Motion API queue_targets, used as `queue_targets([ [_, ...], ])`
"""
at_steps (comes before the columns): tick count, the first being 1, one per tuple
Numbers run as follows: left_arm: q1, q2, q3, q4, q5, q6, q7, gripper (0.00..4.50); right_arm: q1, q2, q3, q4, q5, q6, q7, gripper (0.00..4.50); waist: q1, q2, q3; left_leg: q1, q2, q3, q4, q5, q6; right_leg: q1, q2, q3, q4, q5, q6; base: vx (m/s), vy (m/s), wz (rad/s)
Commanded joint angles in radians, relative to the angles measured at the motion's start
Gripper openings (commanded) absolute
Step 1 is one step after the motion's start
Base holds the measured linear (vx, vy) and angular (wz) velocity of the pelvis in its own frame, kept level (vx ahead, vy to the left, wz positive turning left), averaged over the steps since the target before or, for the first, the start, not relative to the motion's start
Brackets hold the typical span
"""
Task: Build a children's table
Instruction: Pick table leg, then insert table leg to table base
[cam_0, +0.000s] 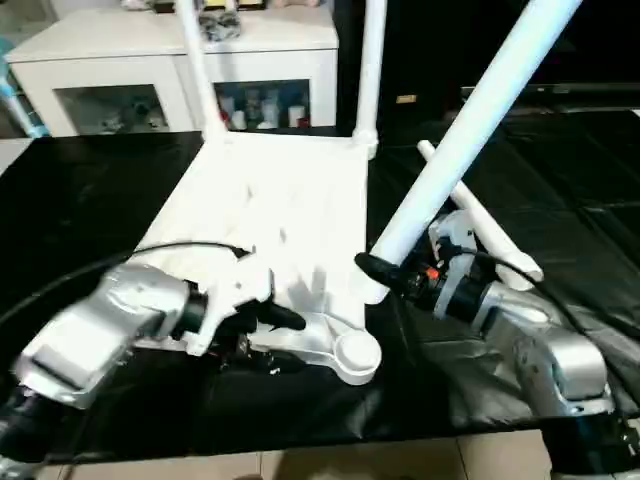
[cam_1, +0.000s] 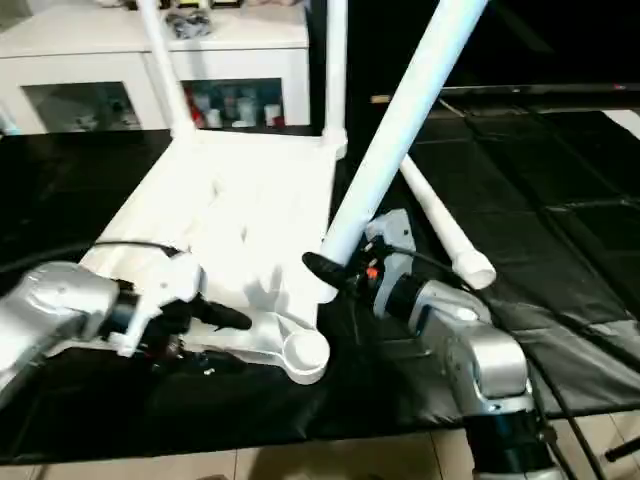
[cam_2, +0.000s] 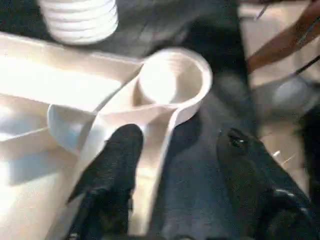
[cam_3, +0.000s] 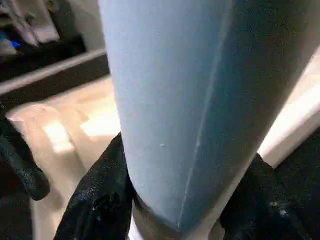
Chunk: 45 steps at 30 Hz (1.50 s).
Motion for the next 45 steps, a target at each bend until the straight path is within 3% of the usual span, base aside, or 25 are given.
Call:
queue_targets([
  [1, -0.013, 0.004, -0.036, 0.049, 0.07, -0.052, 0.02, 2.29, 0.005, -0.016, 0.026, -0.009, -0.059, -0.035, -0.03, 1.93, -0.002, 0.004, -0.063, 0.007, 0.016, -0.01, -0.082, -0.278, -0.027, 0.048, -0.043, 0.046, -0.095, -0.455, -0.083, 0.0, 0.0, 0.0],
  [4, -0.012, -0.007, -0.058, 0.092, 0.113, -0.105, 0.026, 2.13, 0.009, -0.01, 0.028, 0.005, -0.089, -0.075, -0.054, 1.93, -0.007, 0.005, -0.064, 0.007, 0.015, -0.01, -0.081, -0.285, -0.026, 0.049, -0.044, 0.046, -0.095, -0.455, -0.085, 0.0, 0.0, 0.0],
  [11, -0.026, -0.061, -0.05, 0.164, 0.146, -0.187, 0.057, 1.7, 0.026, -0.006, 0.015, -0.016, -0.042, -0.057, -0.024, 1.93, -0.012, 0.003, -0.065, 0.003, 0.018, -0.011, -0.082, -0.289, -0.007, 0.053, -0.044, 0.047, -0.088, -0.39, -0.13, 0.0, 0.0, 0.0],
  [25, -0.024, -0.092, -0.038, 0.217, 0.156, -0.226, 0.022, 0.47, 0.033, 0.013, 0.014, -0.032, -0.011, -0.055, -0.008, 1.93, -0.018, 0.002, -0.059, 0.008, 0.018, -0.014, -0.083, -0.333, -0.007, 0.045, -0.047, 0.044, -0.102, -0.504, -0.099, 0.0, 0.0, 0.0],
  [28, -0.019, -0.115, -0.027, 0.216, 0.134, -0.191, 0.018, 0.39, 0.025, 0.015, 0.015, -0.019, -0.012, -0.05, -0.016, 1.93, -0.018, 0.001, -0.06, 0.007, 0.018, -0.013, -0.083, -0.325, -0.006, 0.045, -0.047, 0.045, -0.101, -0.492, -0.103, 0.0, 0.0, 0.0],
  [32, -0.02, -0.145, -0.008, 0.227, 0.12, -0.122, 0.045, 0.05, 0.015, 0.022, 0.008, -0.017, -0.001, -0.019, -0.025, 1.93, -0.021, 0.0, -0.062, -0.003, 0.018, -0.015, -0.084, -0.3, -0.004, 0.054, -0.048, 0.044, -0.094, -0.456, -0.115, 0.0, 0.0, 0.0],
  [41, -0.054, -0.312, 0.099, 0.313, 0.107, 0.083, 0.29, 0.0, -0.041, 0.087, -0.043, 0.036, 0.06, 0.001, -0.054, 1.93, -0.029, -0.004, -0.067, -0.006, 0.012, -0.009, -0.075, -0.24, 0.013, 0.059, -0.046, 0.043, -0.094, -0.407, -0.134, 0.0, 0.0, 0.0],
  [45, -0.051, -0.353, 0.11, 0.315, 0.136, 0.088, 0.358, 0.0, -0.061, 0.096, -0.047, 0.085, 0.032, -0.092, -0.053, 1.93, -0.037, -0.005, -0.069, -0.008, 0.013, -0.01, -0.074, -0.231, 0.022, 0.059, -0.044, 0.041, -0.096, -0.399, -0.13, 0.0, 0.0, 0.0],
])
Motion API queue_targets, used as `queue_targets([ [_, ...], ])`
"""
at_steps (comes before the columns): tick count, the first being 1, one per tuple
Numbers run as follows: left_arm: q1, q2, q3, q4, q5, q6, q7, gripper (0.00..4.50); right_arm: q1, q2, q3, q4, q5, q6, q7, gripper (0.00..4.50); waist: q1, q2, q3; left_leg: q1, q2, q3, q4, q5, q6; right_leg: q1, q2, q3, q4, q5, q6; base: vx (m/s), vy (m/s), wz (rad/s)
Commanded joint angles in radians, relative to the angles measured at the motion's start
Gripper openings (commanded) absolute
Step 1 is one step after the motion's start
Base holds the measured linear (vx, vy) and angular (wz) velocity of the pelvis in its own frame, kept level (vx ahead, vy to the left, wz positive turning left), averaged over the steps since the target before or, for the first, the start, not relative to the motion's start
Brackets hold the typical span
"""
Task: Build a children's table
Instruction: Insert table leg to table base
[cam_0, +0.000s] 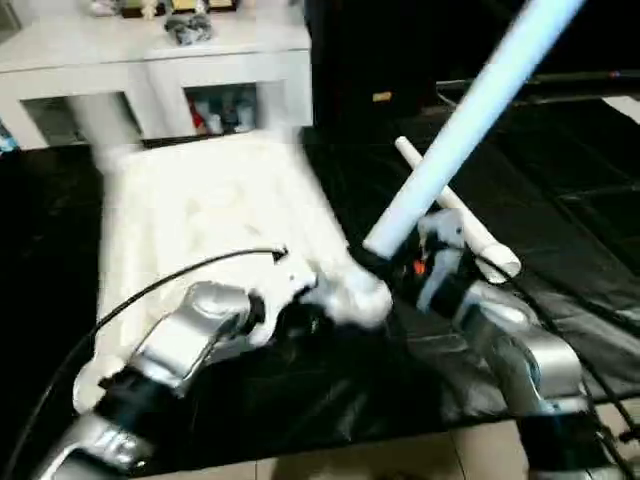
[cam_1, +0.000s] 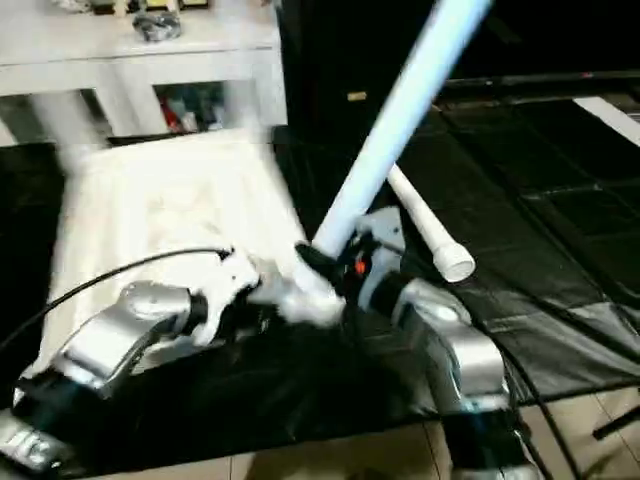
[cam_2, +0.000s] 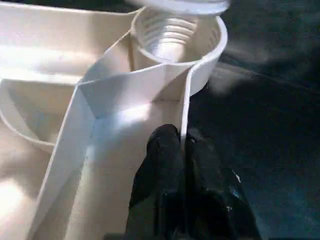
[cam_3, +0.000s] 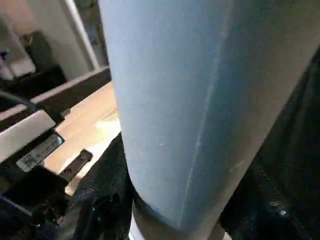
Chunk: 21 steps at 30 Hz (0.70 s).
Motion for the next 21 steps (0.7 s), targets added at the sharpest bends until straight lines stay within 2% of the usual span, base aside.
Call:
queue_targets([
  [1, 0.002, 0.005, 0.031, 0.018, 0.015, 0.008, 0.043, 0.0, -0.012, -0.005, 0.002, 0.015, -0.025, -0.065, 0.01, 1.93, 0.012, -0.007, -0.067, -0.006, 0.015, -0.008, -0.069, -0.227, 0.024, 0.059, -0.044, 0.04, -0.092, -0.392, -0.132, 0.0, 0.0, 0.0],
  [2, -0.001, 0.005, 0.026, 0.019, 0.018, -0.009, 0.041, 0.0, -0.011, -0.005, 0.006, 0.023, -0.035, -0.095, 0.015, 1.93, 0.012, -0.007, -0.068, -0.005, 0.016, -0.008, -0.069, -0.222, 0.028, 0.059, -0.044, 0.041, -0.092, -0.381, -0.135, 0.0, 0.0, 0.0],
  [6, 0.0, 0.019, -0.014, 0.013, 0.037, -0.085, -0.014, 0.0, -0.029, -0.022, 0.021, 0.045, -0.056, -0.033, 0.001, 1.93, 0.016, -0.004, -0.068, -0.004, 0.017, -0.008, -0.071, -0.213, 0.037, 0.06, -0.043, 0.042, -0.089, -0.35, -0.152, 0.0, 0.0, 0.0],
  [9, 0.008, 0.039, -0.044, 0.002, 0.041, -0.128, -0.075, 0.0, -0.051, -0.05, 0.047, 0.082, -0.074, -0.04, 0.039, 1.93, 0.022, -0.002, -0.068, 0.001, 0.019, -0.007, -0.071, -0.234, 0.032, 0.057, -0.046, 0.042, -0.092, -0.372, -0.154, 0.0, 0.0, 0.0],
  [12, 0.011, 0.053, -0.062, -0.002, 0.038, -0.142, -0.119, 0.0, -0.065, -0.055, 0.049, 0.107, -0.065, -0.059, 0.074, 1.93, 0.031, -0.004, -0.066, 0.003, 0.021, -0.005, -0.072, -0.241, 0.03, 0.055, -0.047, 0.045, -0.092, -0.375, -0.154, 0.0, 0.0, 0.0],
  [16, 0.003, 0.051, -0.058, 0.022, 0.029, -0.141, -0.146, 0.0, -0.079, -0.063, 0.064, 0.14, -0.034, -0.021, 0.149, 1.93, 0.04, -0.003, -0.069, 0.007, 0.025, -0.004, -0.072, -0.224, 0.031, 0.054, -0.046, 0.048, -0.082, -0.304, -0.186, 0.0, 0.0, 0.0],
  [17, 0.0, 0.048, -0.055, 0.03, 0.029, -0.142, -0.147, 0.0, -0.081, -0.066, 0.07, 0.148, -0.036, -0.016, 0.157, 1.93, 0.041, -0.008, -0.07, 0.005, 0.025, -0.003, -0.071, -0.219, 0.034, 0.057, -0.046, 0.047, -0.08, -0.29, -0.192, 0.0, 0.0, 0.0],
  [18, -0.002, 0.046, -0.05, 0.036, 0.028, -0.14, -0.148, 0.0, -0.083, -0.069, 0.077, 0.155, -0.038, -0.011, 0.165, 1.93, 0.044, -0.007, -0.069, 0.005, 0.025, -0.003, -0.072, -0.216, 0.033, 0.057, -0.047, 0.047, -0.079, -0.289, -0.193, 0.0, 0.0, 0.0],
  [19, -0.005, 0.046, -0.048, 0.043, 0.029, -0.144, -0.149, 0.0, -0.086, -0.074, 0.086, 0.16, -0.043, -0.015, 0.178, 1.93, 0.045, -0.012, -0.068, 0.004, 0.025, -0.002, -0.072, -0.218, 0.032, 0.059, -0.047, 0.047, -0.08, -0.297, -0.189, 0.0, 0.0, 0.0],
  [20, -0.006, 0.046, -0.047, 0.046, 0.03, -0.146, -0.15, 0.0, -0.087, -0.077, 0.089, 0.163, -0.046, -0.018, 0.183, 1.93, 0.045, -0.012, -0.068, 0.004, 0.025, -0.002, -0.072, -0.218, 0.032, 0.059, -0.047, 0.047, -0.08, -0.297, -0.189, 0.0, 0.0, 0.0],
  [21, -0.009, 0.047, -0.045, 0.053, 0.03, -0.15, -0.153, 0.0, -0.091, -0.086, 0.102, 0.169, -0.058, -0.029, 0.2, 1.93, 0.046, -0.014, -0.067, 0.002, 0.024, -0.003, -0.073, -0.219, 0.031, 0.06, -0.049, 0.047, -0.082, -0.327, -0.176, 0.0, 0.0, 0.0],
])
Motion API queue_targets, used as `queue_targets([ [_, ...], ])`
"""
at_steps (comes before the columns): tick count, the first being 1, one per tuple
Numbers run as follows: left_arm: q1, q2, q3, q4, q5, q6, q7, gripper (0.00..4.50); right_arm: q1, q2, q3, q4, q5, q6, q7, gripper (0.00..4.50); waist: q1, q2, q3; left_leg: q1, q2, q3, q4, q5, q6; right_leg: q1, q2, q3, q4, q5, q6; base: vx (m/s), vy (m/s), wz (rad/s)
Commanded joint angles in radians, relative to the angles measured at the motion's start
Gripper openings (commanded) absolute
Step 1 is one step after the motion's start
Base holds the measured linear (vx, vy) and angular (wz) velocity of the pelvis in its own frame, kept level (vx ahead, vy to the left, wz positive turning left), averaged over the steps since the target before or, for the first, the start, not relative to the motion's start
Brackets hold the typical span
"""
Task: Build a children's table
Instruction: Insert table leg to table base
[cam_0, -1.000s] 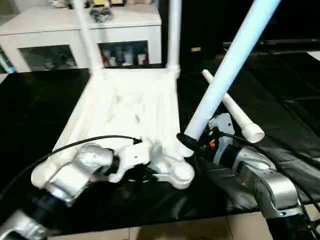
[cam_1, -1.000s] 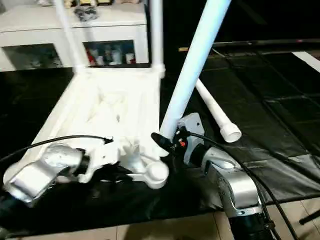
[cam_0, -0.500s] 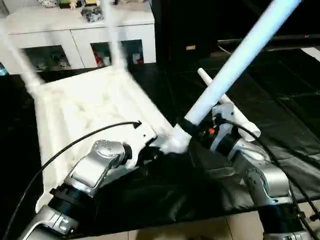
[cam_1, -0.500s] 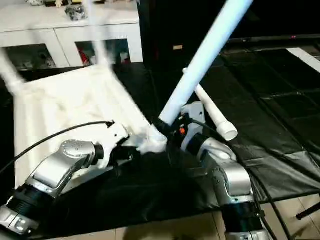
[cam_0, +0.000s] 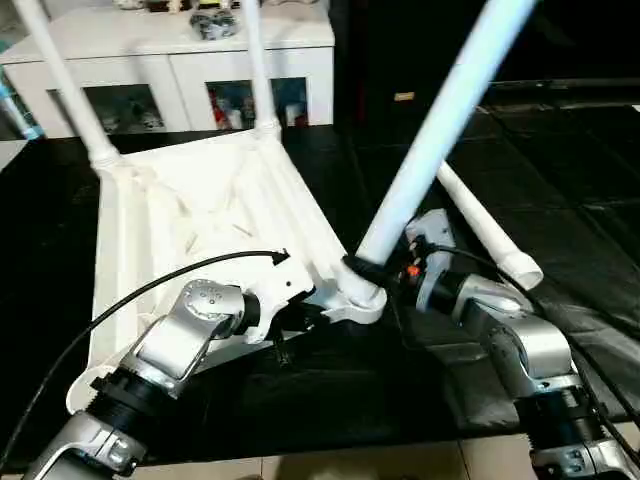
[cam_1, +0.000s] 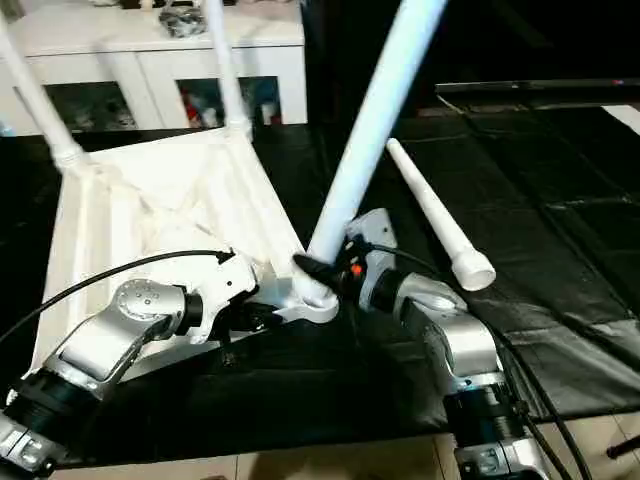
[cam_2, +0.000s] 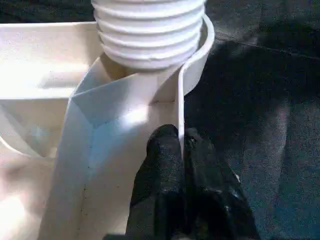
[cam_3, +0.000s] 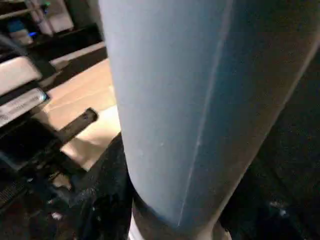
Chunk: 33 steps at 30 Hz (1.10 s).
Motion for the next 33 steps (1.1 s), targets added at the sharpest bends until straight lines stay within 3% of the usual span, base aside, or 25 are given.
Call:
queue_targets([
  [1, -0.008, 0.001, -0.007, 0.024, -0.003, -0.011, -0.017, 0.0, -0.018, -0.015, 0.02, 0.012, -0.019, -0.016, 0.027, 1.93, 0.0, -0.014, -0.066, 0.002, 0.023, -0.004, -0.071, -0.218, 0.029, 0.058, -0.049, 0.047, -0.082, -0.348, -0.168, 0.0, 0.0, 0.0],
  [6, -0.01, -0.005, 0.009, 0.038, 0.003, -0.033, -0.021, 0.0, -0.031, -0.055, 0.061, 0.055, -0.093, -0.075, 0.053, 1.93, 0.001, -0.016, -0.064, 0.002, 0.023, -0.005, -0.071, -0.226, 0.024, 0.054, -0.05, 0.045, -0.09, -0.422, -0.136, 0.0, 0.0, 0.0],
  [11, -0.008, -0.003, 0.012, 0.046, 0.008, -0.066, -0.025, 0.0, -0.023, -0.068, 0.06, 0.048, -0.086, -0.063, 0.063, 1.93, 0.001, -0.018, -0.064, 0.002, 0.022, -0.005, -0.071, -0.229, 0.032, 0.052, -0.049, 0.044, -0.096, -0.46, -0.116, 0.0, 0.0, 0.0],
  [20, -0.002, -0.018, 0.042, 0.046, -0.032, -0.077, -0.044, 0.0, -0.017, -0.059, 0.049, 0.093, -0.078, -0.072, 0.087, 1.93, 0.001, -0.015, -0.065, 0.002, 0.022, -0.006, -0.072, -0.233, 0.035, 0.052, -0.049, 0.043, -0.095, -0.449, -0.125, 0.0, 0.0, 0.0],
  [25, 0.005, -0.001, 0.029, 0.033, -0.014, -0.071, -0.045, 0.0, -0.011, -0.061, 0.053, 0.12, -0.085, -0.091, 0.094, 1.93, 0.0, -0.016, -0.064, 0.002, 0.023, -0.006, -0.073, -0.246, 0.036, 0.05, -0.049, 0.042, -0.097, -0.46, -0.123, 0.0, 0.0, 0.0],
  [28, 0.01, -0.004, 0.037, 0.041, -0.015, -0.055, -0.041, 0.0, -0.009, -0.056, 0.053, 0.118, -0.084, -0.093, 0.095, 1.93, 0.0, -0.01, -0.064, 0.002, 0.023, -0.007, -0.074, -0.248, 0.034, 0.051, -0.048, 0.043, -0.095, -0.446, -0.13, 0.0, 0.0, 0.0],
  [29, 0.011, -0.004, 0.039, 0.043, -0.016, -0.053, -0.041, 0.44, -0.009, -0.055, 0.053, 0.118, -0.085, -0.093, 0.095, 1.93, 0.0, -0.008, -0.064, 0.003, 0.023, -0.007, -0.074, -0.249, 0.033, 0.051, -0.048, 0.042, -0.095, -0.442, -0.131, 0.0, 0.0, 0.0],
  [33, 0.014, -0.002, 0.037, 0.068, 0.009, -0.079, -0.025, 0.74, -0.007, -0.051, 0.054, 0.117, -0.089, -0.103, 0.095, 1.93, -0.003, -0.008, -0.064, 0.003, 0.023, -0.008, -0.074, -0.262, 0.032, 0.051, -0.047, 0.042, -0.096, -0.441, -0.134, 0.0, 0.0, 0.0],
])
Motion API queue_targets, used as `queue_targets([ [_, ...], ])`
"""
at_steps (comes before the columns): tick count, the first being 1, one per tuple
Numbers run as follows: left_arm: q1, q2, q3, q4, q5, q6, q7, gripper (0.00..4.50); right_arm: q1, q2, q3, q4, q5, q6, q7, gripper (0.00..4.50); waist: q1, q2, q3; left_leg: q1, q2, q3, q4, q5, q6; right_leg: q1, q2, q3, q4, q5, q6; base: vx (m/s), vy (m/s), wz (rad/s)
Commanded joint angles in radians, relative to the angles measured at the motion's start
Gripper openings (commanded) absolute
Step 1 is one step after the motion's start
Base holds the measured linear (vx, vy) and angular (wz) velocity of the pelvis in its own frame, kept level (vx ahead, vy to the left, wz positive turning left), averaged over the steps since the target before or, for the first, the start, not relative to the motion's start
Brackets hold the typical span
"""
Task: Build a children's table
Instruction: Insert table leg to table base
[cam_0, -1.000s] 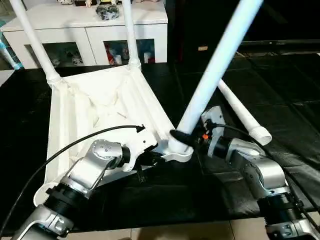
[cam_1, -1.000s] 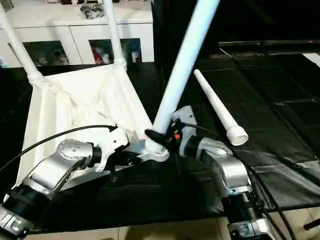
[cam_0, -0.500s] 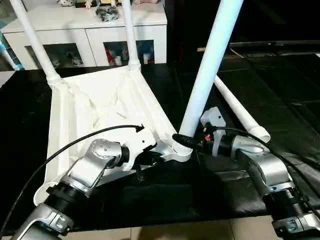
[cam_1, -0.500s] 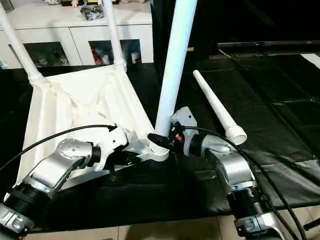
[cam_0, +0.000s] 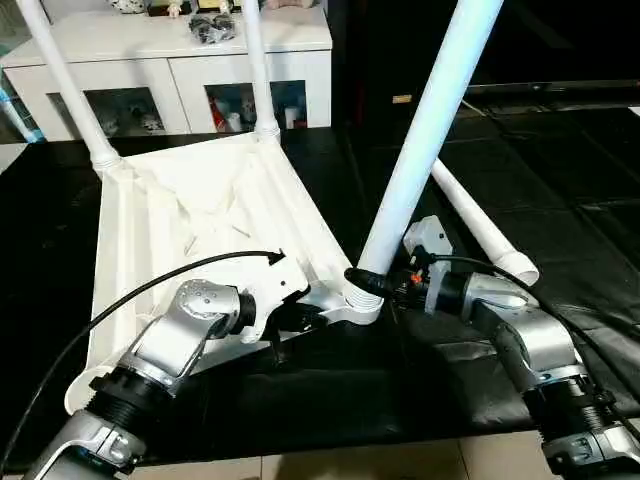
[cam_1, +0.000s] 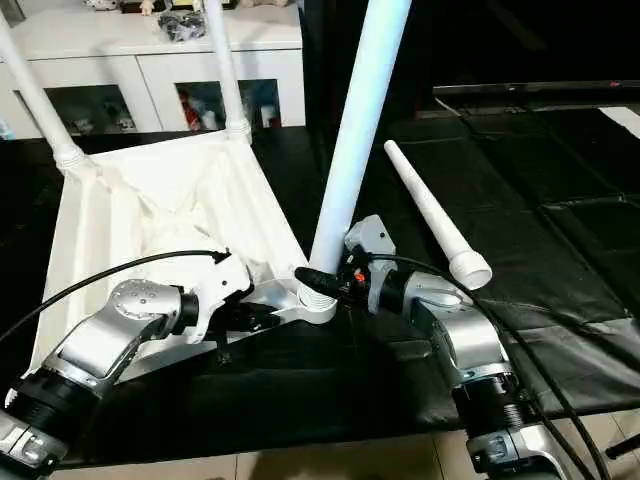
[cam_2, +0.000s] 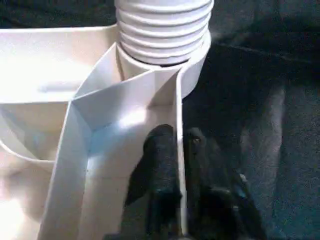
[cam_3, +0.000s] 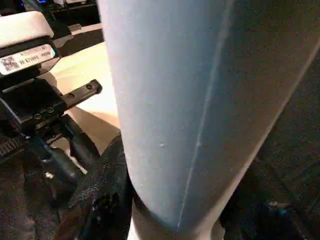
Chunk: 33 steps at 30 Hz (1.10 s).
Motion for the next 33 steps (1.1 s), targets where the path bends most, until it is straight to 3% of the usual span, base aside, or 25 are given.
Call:
queue_targets([
  [1, 0.008, 0.005, 0.004, 0.026, 0.012, -0.017, 0.006, 0.74, 0.024, 0.003, 0.022, 0.025, -0.021, 0.016, 0.002, 1.93, 0.0, -0.007, -0.062, 0.003, 0.023, -0.008, -0.074, -0.267, 0.031, 0.049, -0.048, 0.042, -0.097, -0.444, -0.135, 0.0, 0.0, 0.0],
  [5, 0.009, 0.013, 0.009, 0.033, 0.009, -0.008, 0.002, 0.83, 0.027, 0.003, 0.024, 0.023, -0.023, 0.011, 0.005, 1.93, -0.002, -0.007, -0.063, 0.002, 0.023, -0.009, -0.075, -0.274, 0.028, 0.05, -0.049, 0.042, -0.096, -0.441, -0.138, 0.0, 0.0, 0.0],
  [6, 0.007, 0.014, 0.011, 0.041, 0.011, -0.006, 0.004, 0.5, 0.027, 0.002, 0.024, 0.022, -0.024, 0.01, 0.006, 1.93, -0.002, -0.008, -0.062, 0.002, 0.024, -0.009, -0.075, -0.272, 0.029, 0.05, -0.048, 0.043, -0.095, -0.435, -0.14, 0.0, 0.0, 0.0],
  [10, 0.006, 0.01, 0.026, 0.051, 0.004, 0.005, 0.002, 0.39, 0.028, 0.001, 0.027, 0.023, -0.026, 0.006, 0.01, 1.93, -0.005, -0.008, -0.061, 0.004, 0.024, -0.009, -0.076, -0.284, 0.028, 0.048, -0.049, 0.042, -0.097, -0.456, -0.138, 0.0, 0.0, 0.0],
  [13, 0.004, 0.014, 0.018, 0.053, 0.01, 0.005, -0.005, 0.03, 0.026, -0.001, 0.03, 0.027, -0.029, 0.001, 0.015, 1.93, -0.006, -0.01, -0.059, 0.004, 0.023, -0.009, -0.076, -0.294, 0.026, 0.048, -0.05, 0.042, -0.1, -0.477, -0.131, 0.0, 0.0, 0.0],
  [21, 0.0, 0.023, 0.001, 0.049, 0.017, 0.037, -0.029, 0.0, 0.013, -0.011, 0.047, 0.036, -0.047, -0.003, 0.029, 1.93, -0.008, -0.008, -0.059, 0.005, 0.024, -0.01, -0.077, -0.294, 0.029, 0.046, -0.05, 0.042, -0.1, -0.482, -0.131, 0.0, 0.0, 0.0],
  [27, -0.005, 0.039, -0.026, 0.033, 0.029, 0.002, -0.078, 0.0, -0.011, -0.019, 0.068, 0.062, -0.056, 0.012, 0.062, 1.93, -0.011, -0.007, -0.058, 0.004, 0.024, -0.011, -0.077, -0.305, 0.029, 0.046, -0.05, 0.042, -0.103, -0.494, -0.127, 0.0, 0.0, 0.0],
  [30, -0.001, 0.046, -0.041, 0.002, 0.023, 0.005, -0.11, 0.0, -0.026, 0.003, 0.036, 0.081, -0.015, 0.041, 0.061, 1.93, -0.011, -0.009, -0.059, 0.005, 0.025, -0.012, -0.079, -0.31, 0.03, 0.046, -0.05, 0.042, -0.101, -0.483, -0.136, 0.0, 0.0, 0.0],
  [33, -0.002, 0.044, -0.04, -0.001, 0.02, 0.01, -0.113, 0.0, -0.019, 0.036, -0.017, 0.105, 0.036, 0.065, 0.041, 1.93, -0.011, -0.003, -0.059, 0.007, 0.027, -0.014, -0.081, -0.326, 0.021, 0.046, -0.051, 0.041, -0.099, -0.475, -0.144, 0.0, 0.0, 0.0],
])
